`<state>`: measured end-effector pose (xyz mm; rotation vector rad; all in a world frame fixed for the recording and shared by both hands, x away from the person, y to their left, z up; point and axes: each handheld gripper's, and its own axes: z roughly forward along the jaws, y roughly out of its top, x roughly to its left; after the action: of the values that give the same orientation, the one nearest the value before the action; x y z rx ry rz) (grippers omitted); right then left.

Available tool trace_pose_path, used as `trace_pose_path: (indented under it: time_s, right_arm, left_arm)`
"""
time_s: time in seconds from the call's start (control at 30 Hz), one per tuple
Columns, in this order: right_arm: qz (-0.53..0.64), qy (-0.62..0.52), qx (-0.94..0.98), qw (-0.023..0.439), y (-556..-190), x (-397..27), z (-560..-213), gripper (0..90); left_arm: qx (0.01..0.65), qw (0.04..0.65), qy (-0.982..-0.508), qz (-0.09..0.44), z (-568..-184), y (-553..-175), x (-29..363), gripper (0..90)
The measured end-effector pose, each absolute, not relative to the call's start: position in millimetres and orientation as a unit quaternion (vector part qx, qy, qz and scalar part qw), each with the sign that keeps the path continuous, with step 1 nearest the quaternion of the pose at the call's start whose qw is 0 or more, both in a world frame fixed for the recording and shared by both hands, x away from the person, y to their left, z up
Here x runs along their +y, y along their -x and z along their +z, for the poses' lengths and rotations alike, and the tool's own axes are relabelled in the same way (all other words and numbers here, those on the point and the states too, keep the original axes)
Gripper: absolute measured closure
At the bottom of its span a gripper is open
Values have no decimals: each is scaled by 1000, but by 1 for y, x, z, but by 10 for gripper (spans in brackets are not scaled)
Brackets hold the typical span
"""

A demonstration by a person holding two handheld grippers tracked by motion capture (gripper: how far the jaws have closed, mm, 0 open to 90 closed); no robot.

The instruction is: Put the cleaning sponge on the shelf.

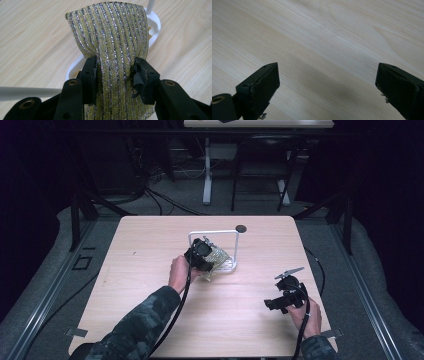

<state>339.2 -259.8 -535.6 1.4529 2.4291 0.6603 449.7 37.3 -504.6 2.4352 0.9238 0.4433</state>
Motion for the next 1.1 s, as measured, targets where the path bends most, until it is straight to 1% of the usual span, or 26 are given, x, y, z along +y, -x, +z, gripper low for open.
trace_pose_path:
  time_s: [0.4,0.63,1.1]
  right_arm:
    - [227,-494,831,119,-339,-259,-536,52]
    - [227,-494,831,118,-339,-260,-536,57]
    - [230,-491,832,116,-339,-259,-536,59]
  left_arm:
    - [338,244,-892,174,-514,-455,30,572]
    - [350,250,-885,179,-522,-460,29,571]
    - [349,249,-885,184,-525,-468,23,555]
